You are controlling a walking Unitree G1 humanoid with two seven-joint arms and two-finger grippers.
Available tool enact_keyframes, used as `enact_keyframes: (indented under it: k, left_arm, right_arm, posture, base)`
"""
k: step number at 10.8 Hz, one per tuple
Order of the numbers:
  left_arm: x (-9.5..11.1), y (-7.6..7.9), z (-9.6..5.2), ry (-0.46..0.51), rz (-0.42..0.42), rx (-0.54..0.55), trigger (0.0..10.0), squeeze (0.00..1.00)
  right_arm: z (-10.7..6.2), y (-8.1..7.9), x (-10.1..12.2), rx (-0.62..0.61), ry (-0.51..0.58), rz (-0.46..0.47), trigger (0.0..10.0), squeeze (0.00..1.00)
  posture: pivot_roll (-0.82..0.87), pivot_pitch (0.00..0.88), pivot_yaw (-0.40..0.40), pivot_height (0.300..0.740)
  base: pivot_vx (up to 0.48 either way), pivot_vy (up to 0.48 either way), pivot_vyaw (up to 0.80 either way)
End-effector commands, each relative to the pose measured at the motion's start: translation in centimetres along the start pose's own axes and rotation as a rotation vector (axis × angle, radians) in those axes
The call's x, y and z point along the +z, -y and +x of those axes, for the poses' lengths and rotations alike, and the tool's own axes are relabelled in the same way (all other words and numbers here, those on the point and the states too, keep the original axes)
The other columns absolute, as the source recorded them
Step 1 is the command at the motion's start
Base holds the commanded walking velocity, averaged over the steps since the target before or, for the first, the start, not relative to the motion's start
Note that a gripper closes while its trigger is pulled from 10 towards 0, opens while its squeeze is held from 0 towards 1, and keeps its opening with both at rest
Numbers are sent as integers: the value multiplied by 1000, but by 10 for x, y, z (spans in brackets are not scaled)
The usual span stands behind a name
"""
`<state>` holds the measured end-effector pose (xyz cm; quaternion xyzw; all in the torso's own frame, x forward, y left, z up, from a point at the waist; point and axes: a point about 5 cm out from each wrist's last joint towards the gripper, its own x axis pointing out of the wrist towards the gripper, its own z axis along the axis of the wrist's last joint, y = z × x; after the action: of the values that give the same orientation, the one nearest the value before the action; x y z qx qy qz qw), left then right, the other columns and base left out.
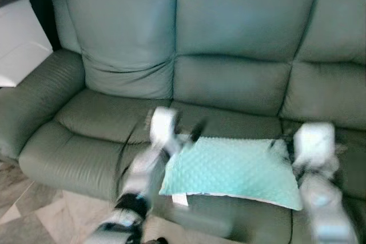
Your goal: Move the pillow to the sofa
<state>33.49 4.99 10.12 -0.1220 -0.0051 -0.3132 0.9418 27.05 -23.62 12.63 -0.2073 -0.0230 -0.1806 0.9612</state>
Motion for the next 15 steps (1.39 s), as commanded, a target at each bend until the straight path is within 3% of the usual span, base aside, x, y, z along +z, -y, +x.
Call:
enact_keyframes:
  k: [1,2,4,6,8,9,10,15]
  left_arm:
    - [9,3,5,39,9,-12,10000,0]
    - [36,10,18,144,37,-28,10000,0]
    - [56,1,18,235,82,28,10000,0]
    - [118,-10,21,468,218,119,10000,0]
    - [144,-13,23,551,268,160,10000,0]
    - [149,-14,24,573,259,161,6471,0]
    - [144,-17,23,564,241,177,0,0]
    - [138,-21,20,553,249,204,0,0]
  right_arm:
    - [-3,0,-2,5,-12,-7,10000,0]
    - [3,-1,18,24,69,6,10000,0]
    - [8,-6,37,27,162,6,10000,0]
    - [15,-5,77,8,326,6,10000,0]
    - [19,-8,92,17,386,21,10000,0]
    - [20,-8,100,23,426,35,784,0]
    - [21,-9,100,19,427,32,0,0]
    - [22,-12,95,44,407,39,0,0]
  posture:
    - [-258,124,104,740]
    - [-270,108,106,740]
    - [-270,91,108,740]
    - [-274,66,111,740]
    - [-273,46,110,740]
    - [-275,41,111,740]
    - [-278,40,111,740]
    - [-272,40,105,740]
  base:
    - [0,0,0]
    - [0,0,0]
    - [0,0,0]
    - [0,0,0]
    - [0,0,0]
    - [0,0,0]
    - [0,0,0]
    - [0,0,0]
